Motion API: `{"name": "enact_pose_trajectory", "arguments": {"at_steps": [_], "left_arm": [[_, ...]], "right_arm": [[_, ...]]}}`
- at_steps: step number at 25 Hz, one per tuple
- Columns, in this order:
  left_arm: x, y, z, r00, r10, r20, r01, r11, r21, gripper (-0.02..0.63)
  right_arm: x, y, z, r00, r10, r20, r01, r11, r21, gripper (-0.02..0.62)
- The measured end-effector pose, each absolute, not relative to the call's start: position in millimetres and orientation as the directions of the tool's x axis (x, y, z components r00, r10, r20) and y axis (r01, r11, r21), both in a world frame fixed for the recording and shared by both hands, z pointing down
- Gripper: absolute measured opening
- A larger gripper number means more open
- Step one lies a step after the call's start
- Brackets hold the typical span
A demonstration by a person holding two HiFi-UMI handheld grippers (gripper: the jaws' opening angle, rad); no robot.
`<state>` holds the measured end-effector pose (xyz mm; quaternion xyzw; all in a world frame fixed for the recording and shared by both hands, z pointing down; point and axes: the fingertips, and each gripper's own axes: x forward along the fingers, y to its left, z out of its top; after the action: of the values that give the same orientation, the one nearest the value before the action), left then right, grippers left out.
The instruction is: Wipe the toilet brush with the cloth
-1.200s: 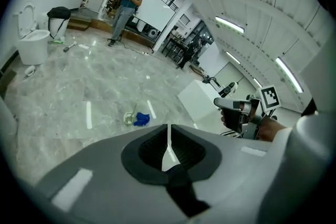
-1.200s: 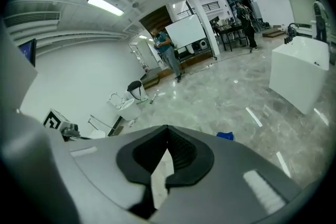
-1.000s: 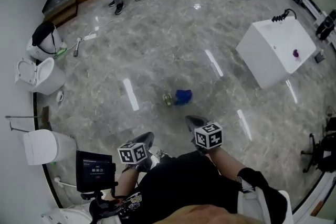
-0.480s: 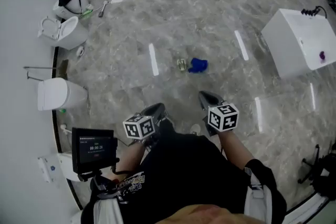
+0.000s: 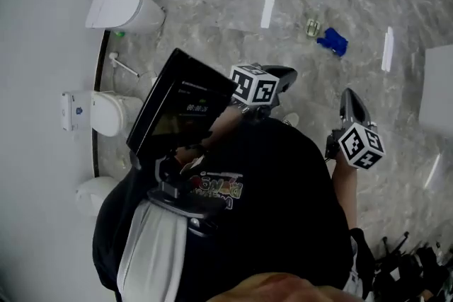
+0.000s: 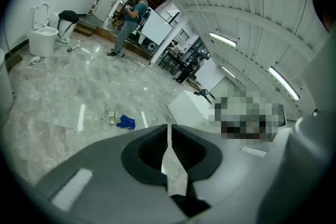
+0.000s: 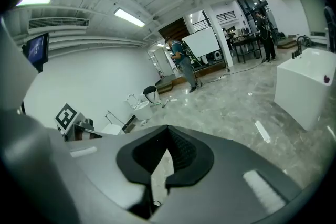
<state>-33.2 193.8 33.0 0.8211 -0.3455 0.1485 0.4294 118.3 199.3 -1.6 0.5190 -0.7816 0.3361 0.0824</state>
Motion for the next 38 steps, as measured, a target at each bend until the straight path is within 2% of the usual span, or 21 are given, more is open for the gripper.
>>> {"name": "enact_pose_trajectory", "arguments": {"at_steps": [5,10,18,23,28,38], "left_arm": [[-58.1,185.5,9.5,0.761,-0.435,0.482,-0.648,-0.465,0.603,0.034],[-95.8,177.8,-0.2,0.78,-0.416,0.468,-0.625,-0.474,0.621,0.034],[-137.2,146.0,-4.7,0.798,-0.438,0.414,-0.602,-0.545,0.583,0.034],[-164.4,133.4,-20.9,0.812,-0.445,0.377,-0.576,-0.511,0.638,0.034],[-151.3,138.3,-20.8,0.813,-0.442,0.378,-0.575,-0.514,0.636,0.034],[-54.2,145.5,-2.8,0.783,-0.462,0.416,-0.62,-0.527,0.581,0.034]], "right_arm": [[78.8,196.7,-32.3,-0.421,-0.788,0.45,-0.883,0.242,-0.403,0.002],[32.2,183.5,-62.6,-0.411,-0.805,0.428,-0.892,0.257,-0.372,0.002],[-13.7,157.5,-59.1,-0.387,-0.829,0.404,-0.892,0.226,-0.391,0.002],[-46.9,155.0,-50.6,-0.379,-0.817,0.435,-0.904,0.226,-0.363,0.002],[-40.3,152.3,-53.3,-0.41,-0.805,0.429,-0.895,0.265,-0.359,0.002],[65.6,153.7,-34.7,-0.423,-0.823,0.379,-0.871,0.255,-0.419,0.002]]}}
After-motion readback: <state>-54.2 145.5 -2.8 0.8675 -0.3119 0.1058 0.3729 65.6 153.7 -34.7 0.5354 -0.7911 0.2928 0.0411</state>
